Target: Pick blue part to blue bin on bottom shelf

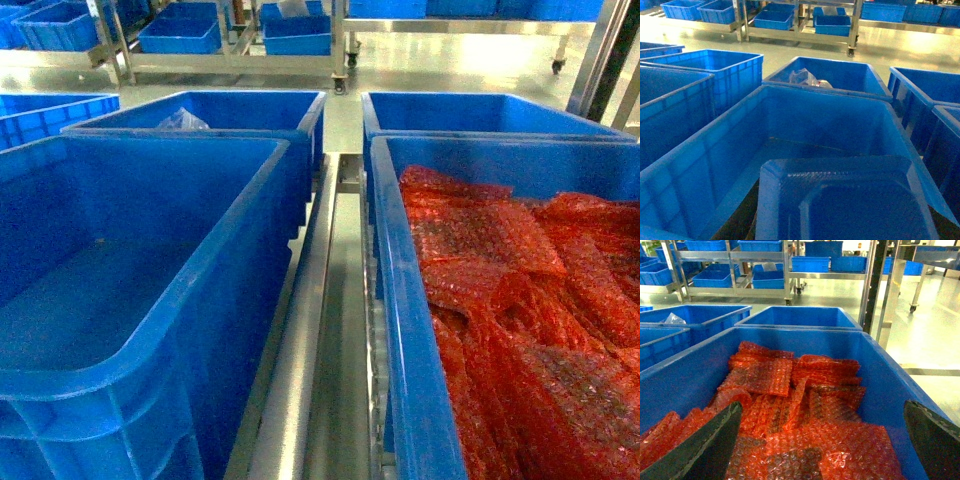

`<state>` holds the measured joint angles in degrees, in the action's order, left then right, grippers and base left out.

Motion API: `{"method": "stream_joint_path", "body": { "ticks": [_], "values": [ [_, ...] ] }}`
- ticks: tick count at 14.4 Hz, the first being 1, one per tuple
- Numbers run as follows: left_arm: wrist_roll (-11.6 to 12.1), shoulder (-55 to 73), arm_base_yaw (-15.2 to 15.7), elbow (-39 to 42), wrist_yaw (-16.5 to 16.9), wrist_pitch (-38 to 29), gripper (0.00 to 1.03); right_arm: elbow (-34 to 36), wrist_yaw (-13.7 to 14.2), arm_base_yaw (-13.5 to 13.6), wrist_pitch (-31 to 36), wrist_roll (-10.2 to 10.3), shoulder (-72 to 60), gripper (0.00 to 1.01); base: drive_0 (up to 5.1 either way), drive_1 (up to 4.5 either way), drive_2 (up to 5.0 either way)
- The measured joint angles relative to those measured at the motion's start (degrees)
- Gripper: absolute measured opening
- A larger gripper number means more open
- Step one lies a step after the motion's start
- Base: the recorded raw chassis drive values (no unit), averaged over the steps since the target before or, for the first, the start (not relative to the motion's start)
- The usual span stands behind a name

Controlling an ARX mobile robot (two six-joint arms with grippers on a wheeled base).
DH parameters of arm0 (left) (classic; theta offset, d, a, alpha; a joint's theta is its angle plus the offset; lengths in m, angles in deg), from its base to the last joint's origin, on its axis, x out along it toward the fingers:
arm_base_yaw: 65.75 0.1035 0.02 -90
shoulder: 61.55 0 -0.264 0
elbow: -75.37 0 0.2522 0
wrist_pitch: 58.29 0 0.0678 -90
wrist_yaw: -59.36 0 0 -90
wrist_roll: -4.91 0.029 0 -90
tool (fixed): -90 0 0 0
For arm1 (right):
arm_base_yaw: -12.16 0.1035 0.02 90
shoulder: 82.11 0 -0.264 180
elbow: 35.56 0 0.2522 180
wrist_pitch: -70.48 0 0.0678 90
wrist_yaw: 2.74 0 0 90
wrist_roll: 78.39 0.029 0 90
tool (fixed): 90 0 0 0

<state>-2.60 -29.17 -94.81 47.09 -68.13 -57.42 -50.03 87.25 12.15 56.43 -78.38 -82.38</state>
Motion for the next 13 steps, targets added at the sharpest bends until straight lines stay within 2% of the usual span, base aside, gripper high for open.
{"method": "stream_joint_path", "body": {
  "ticks": [6,7,8,11,12,13],
  "values": [
    [0.0,0.0,0.0,0.0,0.0,0.0,0.43,0.0,0.0,0.0,0.0,0.0,0.0,0.98,0.0,0.0,0.0],
    [0.7,0.8,-0.5,-0.5,-2.1,2.3,0.43,0.0,0.0,0.0,0.0,0.0,0.0,0.98,0.0,0.0,0.0],
    [2.0,4.1,0.1,-1.3,-4.3,-0.2,0.43,0.0,0.0,0.0,0.0,0.0,0.0,0.98,0.0,0.0,0.0],
    [5.0,22.3,10.3,-7.4,4.1,-15.6,0.43,0.0,0.0,0.0,0.0,0.0,0.0,0.98,0.0,0.0,0.0],
    [5.1,29.5,12.9,-10.2,6.4,-19.3,0.43,0.0,0.0,0.0,0.0,0.0,0.0,0.98,0.0,0.0,0.0],
    [5.1,32.3,13.7,-11.6,7.4,-20.3,0.43,0.0,0.0,0.0,0.0,0.0,0.0,0.98,0.0,0.0,0.0]
  ]
}}
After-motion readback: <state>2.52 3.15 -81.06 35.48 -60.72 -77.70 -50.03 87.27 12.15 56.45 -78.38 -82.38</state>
